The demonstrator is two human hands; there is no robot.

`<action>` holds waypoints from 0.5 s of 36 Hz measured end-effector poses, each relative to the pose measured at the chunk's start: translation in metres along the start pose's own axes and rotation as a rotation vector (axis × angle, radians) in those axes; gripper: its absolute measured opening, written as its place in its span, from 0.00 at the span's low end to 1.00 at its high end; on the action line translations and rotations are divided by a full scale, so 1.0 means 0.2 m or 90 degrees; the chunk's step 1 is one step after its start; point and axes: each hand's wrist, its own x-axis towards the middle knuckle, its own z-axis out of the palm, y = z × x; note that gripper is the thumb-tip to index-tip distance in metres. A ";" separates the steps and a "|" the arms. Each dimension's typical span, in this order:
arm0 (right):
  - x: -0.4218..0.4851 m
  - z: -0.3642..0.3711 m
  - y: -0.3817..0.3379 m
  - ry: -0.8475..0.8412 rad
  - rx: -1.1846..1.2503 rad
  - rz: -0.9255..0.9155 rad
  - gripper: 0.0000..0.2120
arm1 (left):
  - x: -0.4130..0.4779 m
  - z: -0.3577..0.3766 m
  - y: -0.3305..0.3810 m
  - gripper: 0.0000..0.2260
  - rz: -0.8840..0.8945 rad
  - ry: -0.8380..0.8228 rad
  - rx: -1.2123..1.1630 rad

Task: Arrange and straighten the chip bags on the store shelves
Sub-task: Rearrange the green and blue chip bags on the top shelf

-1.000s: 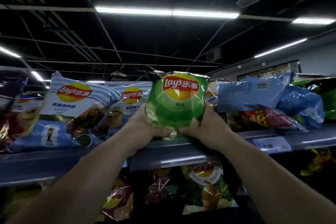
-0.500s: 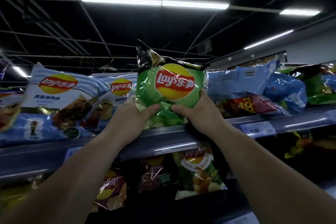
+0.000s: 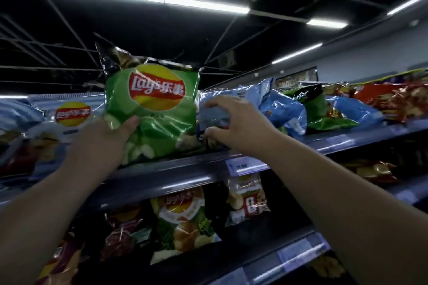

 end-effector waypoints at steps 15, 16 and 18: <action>-0.14 -0.43 0.45 0.232 0.310 0.122 0.31 | -0.04 0.59 0.73 0.06 0.248 -0.033 -0.275; -0.17 -0.46 0.52 0.248 0.310 0.132 0.26 | -0.04 0.64 0.74 0.12 0.241 -0.077 -0.271; -0.23 -0.52 0.65 0.285 0.329 0.154 0.20 | -0.02 0.76 0.72 0.29 0.269 -0.154 -0.206</action>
